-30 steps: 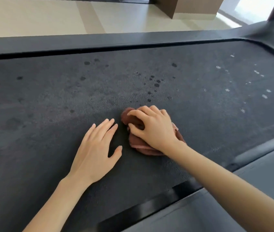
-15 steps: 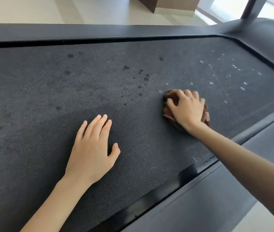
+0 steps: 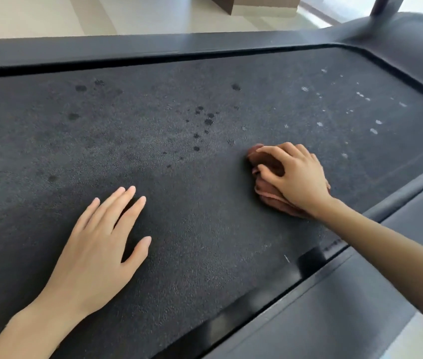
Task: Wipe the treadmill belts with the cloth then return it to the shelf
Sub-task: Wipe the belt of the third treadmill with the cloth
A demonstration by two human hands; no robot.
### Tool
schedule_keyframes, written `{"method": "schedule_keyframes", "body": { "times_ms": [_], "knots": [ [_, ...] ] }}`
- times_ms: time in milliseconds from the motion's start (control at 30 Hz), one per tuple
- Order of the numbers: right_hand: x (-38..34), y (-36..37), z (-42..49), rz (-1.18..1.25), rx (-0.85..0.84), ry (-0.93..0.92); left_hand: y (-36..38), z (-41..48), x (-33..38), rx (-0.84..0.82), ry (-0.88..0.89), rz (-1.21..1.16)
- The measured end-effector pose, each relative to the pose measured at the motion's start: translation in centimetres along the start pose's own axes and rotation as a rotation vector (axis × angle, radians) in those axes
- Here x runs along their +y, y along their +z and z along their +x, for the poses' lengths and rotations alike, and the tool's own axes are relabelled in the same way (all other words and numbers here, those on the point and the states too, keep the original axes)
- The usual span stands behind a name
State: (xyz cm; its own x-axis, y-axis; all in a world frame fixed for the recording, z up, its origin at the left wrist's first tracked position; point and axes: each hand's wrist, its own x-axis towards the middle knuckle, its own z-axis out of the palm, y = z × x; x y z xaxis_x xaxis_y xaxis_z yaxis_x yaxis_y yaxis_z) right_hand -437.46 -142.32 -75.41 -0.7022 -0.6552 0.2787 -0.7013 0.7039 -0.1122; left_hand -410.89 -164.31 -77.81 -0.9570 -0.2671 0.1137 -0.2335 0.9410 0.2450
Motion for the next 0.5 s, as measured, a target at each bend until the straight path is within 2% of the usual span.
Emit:
{"method": "schedule_keyframes", "body": {
  "times_ms": [133,200,267,333,500],
  "knots": [
    [8.6,-0.4,1.8,-0.064,0.051,0.251,0.1,0.9,-0.2,-0.012,0.004,-0.002],
    [10.1,-0.1,2.8,-0.067,0.086,0.376,0.0,1.9,0.2,-0.003,-0.039,0.006],
    [10.1,0.5,3.5,-0.099,0.106,0.419,0.2,3.5,1.5,0.007,-0.064,0.011],
    [9.7,0.8,3.2,-0.099,0.100,0.326,0.6,5.4,4.1,0.003,-0.053,0.006],
    [8.5,0.0,0.1,-0.006,0.071,-0.113,3.4,10.7,13.2,-0.003,-0.010,-0.052]
  ]
}}
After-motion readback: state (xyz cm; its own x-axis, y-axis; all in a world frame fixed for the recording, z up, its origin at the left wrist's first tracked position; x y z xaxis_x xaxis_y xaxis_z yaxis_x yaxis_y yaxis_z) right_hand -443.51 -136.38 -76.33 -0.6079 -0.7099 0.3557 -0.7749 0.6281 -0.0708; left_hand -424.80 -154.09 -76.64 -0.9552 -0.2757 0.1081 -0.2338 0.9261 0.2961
